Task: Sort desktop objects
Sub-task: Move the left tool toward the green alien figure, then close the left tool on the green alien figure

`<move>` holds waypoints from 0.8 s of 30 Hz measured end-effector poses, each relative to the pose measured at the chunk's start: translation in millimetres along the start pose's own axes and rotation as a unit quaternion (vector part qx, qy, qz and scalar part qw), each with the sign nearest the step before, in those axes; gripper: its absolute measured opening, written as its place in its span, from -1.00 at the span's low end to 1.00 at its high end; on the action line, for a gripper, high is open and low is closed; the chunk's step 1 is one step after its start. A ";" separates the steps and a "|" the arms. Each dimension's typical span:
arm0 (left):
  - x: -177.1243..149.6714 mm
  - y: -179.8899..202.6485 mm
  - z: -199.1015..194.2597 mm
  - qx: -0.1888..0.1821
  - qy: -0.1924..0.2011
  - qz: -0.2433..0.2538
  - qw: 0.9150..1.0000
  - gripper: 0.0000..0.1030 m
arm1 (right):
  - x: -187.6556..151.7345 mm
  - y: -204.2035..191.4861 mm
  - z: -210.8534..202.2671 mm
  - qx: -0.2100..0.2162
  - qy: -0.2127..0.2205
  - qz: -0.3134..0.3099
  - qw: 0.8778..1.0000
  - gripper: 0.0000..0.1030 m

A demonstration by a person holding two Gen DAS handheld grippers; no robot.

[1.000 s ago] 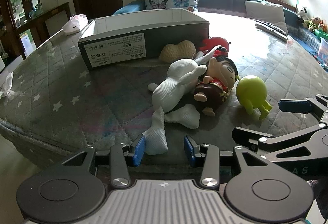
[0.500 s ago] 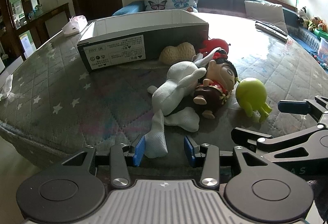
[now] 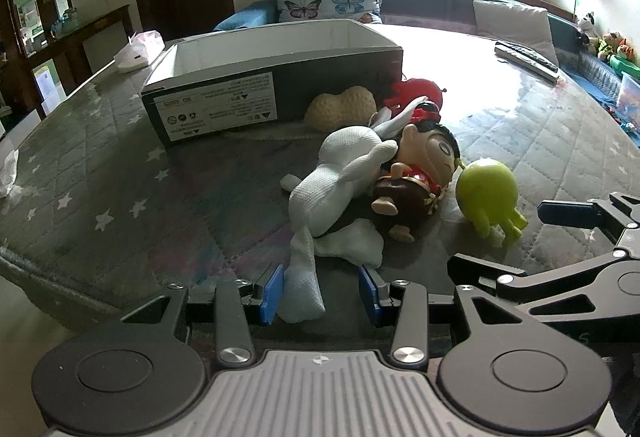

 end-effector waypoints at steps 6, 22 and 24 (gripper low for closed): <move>7.3 -0.6 -4.1 -0.009 0.006 0.002 1.000 -0.15 | 3.3 2.7 -0.2 0.000 0.004 0.001 1.000 1.00; 28.4 3.8 -12.4 -0.047 0.019 0.013 0.999 -0.16 | 11.9 11.0 4.6 -0.001 0.007 0.009 1.000 0.82; 32.3 7.7 -16.5 -0.062 0.024 0.022 0.998 -0.16 | 12.6 12.6 5.2 0.000 0.007 0.011 1.000 0.76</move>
Point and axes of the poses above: each gripper's, at about its wrist camera, not at the fingertips, and z roughly the way its jaws point, y to its right, x to its top, the point moved 2 cm from there along z, roughly the way its jaws point, and after that the axes turned 11 degrees about -y, right-handed, at the moved point
